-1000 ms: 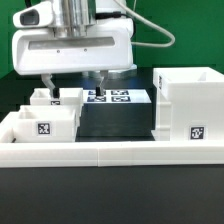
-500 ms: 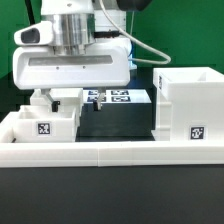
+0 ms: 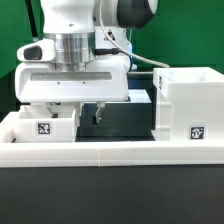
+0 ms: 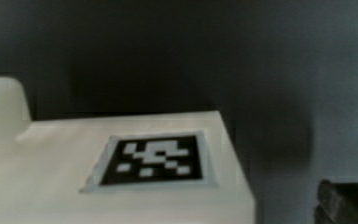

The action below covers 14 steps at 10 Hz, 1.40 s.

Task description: Assemble drawer

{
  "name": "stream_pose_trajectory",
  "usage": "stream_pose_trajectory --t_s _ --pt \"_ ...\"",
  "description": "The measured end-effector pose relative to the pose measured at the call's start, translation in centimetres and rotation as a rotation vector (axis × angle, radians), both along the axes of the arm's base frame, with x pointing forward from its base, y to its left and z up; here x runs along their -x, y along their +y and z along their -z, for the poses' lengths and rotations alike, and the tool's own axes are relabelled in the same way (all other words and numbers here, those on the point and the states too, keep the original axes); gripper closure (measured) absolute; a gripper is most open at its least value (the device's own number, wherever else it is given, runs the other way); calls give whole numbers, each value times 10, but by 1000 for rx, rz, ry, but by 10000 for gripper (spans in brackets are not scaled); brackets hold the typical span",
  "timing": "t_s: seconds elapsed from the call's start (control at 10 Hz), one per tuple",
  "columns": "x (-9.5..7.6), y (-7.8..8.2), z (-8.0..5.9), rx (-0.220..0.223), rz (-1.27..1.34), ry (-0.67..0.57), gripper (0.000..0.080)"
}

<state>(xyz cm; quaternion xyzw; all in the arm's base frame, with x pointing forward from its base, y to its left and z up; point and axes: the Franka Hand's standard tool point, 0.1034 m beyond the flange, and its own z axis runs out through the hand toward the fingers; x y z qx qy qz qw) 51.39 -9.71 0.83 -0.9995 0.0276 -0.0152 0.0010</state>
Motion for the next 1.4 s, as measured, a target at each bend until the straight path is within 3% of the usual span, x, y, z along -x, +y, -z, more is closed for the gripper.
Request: stream_pose_trajectory --t_s 0.3,0.5,0.6,0.7,0.8,0.9,1.4 --pt "0 4 2 1 -6 -1 151" --pt "0 3 2 1 -6 0 410" --pt "0 3 2 1 -6 0 410" --pt "0 3 2 0 -6 0 579" --pt "0 3 2 0 -6 0 579" --pt "0 3 2 0 -6 0 752" --pt "0 3 2 0 -6 0 758"
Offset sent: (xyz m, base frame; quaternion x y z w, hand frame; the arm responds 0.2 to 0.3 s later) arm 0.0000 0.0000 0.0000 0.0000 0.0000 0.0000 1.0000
